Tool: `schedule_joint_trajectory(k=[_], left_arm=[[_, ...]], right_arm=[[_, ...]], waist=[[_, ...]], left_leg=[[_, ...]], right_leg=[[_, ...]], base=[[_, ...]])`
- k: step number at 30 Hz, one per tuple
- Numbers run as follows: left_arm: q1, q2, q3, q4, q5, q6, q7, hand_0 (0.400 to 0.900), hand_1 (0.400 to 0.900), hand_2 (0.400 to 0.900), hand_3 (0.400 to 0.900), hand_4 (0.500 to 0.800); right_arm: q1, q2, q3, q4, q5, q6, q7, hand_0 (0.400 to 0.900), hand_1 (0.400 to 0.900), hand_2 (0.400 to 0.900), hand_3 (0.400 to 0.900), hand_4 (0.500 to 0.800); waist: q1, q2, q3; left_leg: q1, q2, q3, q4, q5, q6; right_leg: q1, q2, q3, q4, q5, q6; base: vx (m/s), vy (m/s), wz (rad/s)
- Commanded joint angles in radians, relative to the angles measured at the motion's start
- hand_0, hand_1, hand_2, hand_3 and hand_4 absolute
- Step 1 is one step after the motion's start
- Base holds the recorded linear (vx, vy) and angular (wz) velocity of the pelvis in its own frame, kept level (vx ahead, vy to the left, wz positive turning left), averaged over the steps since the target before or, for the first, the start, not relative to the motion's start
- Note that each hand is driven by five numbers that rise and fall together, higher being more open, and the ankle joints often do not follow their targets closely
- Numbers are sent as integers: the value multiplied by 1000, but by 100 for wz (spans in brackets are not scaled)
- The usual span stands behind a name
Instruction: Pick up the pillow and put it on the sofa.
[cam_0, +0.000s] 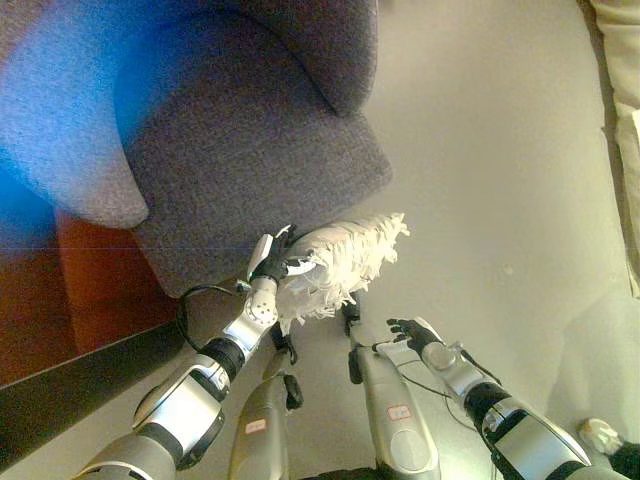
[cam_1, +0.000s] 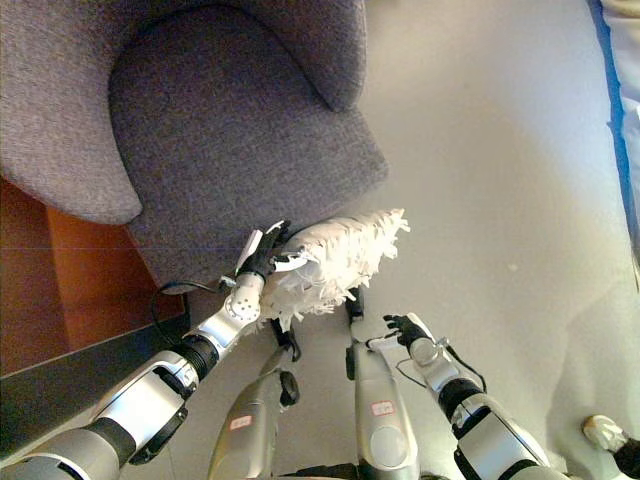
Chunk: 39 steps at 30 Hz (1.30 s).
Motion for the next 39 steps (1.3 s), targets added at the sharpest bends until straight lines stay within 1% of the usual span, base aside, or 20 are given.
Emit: schedule_joint_trajectory(k=[1, 2, 3, 8, 12, 18, 28, 34, 36, 39], left_arm=[[-139, 20, -3, 15, -44, -20, 5, 618, 618, 618, 618, 631], [-150, 19, -4, 20, -42, -14, 1, 496, 496, 496, 496, 558], [-163, 21, -6, 28, -44, -11, -3, 400, 400, 400, 400, 500], [-206, 29, -15, 48, -43, -5, -7, 400, 400, 400, 400, 500], [-221, 32, -18, 56, -47, -1, -8, 400, 400, 400, 400, 500], [-228, 26, -13, 76, -49, -16, -12, 400, 400, 400, 400, 500], [-230, 27, -6, 87, -41, -14, -19, 400, 400, 400, 400, 500], [-212, 21, -2, 71, -77, -25, -38, 400, 400, 400, 400, 500], [-197, 17, 6, 58, -82, -39, -52, 400, 400, 400, 400, 500], [-162, 16, 9, 24, -109, -46, -61, 400, 400, 400, 400, 500]], right_arm=[[-23, -3, 37, -54, 43, 9, -32, 900, 900, 900, 900, 800], [-25, -3, 40, -60, 44, 5, -36, 900, 900, 900, 900, 800], [-28, -3, 43, -67, 45, 2, -39, 900, 900, 900, 900, 800], [-32, -7, 58, -106, 49, 1, -56, 900, 900, 900, 900, 800], [-36, -6, 61, -108, 53, -7, -63, 900, 900, 900, 900, 800], [-44, 1, 59, -101, 63, -10, -70, 900, 900, 900, 900, 800], [-46, 6, 55, -80, 69, -1, -54, 900, 900, 900, 900, 800], [-29, 5, 42, -56, 75, -9, -45, 900, 900, 900, 900, 800], [-18, 8, 31, -40, 73, -9, -37, 900, 900, 900, 900, 800], [2, 9, 15, 4, 54, -4, -11, 900, 900, 900, 900, 800]], waist=[[-21, -40, 8], [-24, -43, 8], [-27, -47, 8], [-41, -54, 8], [-42, -51, 8], [-38, -50, 8], [-33, -53, 8], [-23, -46, 8], [-16, -41, 8], [-5, -31, 8]], left_leg=[[-126, 59, -14, 138, -57, -57], [-135, 60, -14, 140, -56, -58], [-144, 62, -14, 141, -53, -60], [-184, 66, -13, 140, -44, -65], [-198, 64, -17, 131, -37, -66], [-204, 63, -25, 132, -35, -67], [-187, 60, -29, 137, -41, -66], [-141, 51, -38, 135, -53, -59], [-111, 47, -43, 130, -60, -58], [-45, 38, -52, 117, -69, -54]], right_leg=[[-94, -26, 26, 69, -52, 113], [-102, -25, 26, 68, -49, 113], [-109, -24, 26, 66, -46, 113], [-149, -20, 28, 65, -33, 112], [-164, -21, 27, 61, -28, 112], [-165, -28, 22, 59, -25, 111], [-143, -32, 17, 53, -24, 111], [-96, -39, 16, 50, -39, 111], [-64, -44, 12, 47, -49, 111], [2, -46, 8, 40, -62, 110]], base=[[-32, -56, -1], [-20, -53, -2], [-12, -49, -2], [-5, -33, -1], [-15, -27, 4], [-12, -17, 3], [0, 0, 0], [0, 0, 0], [3, 16, 0], [32, 44, 2]])
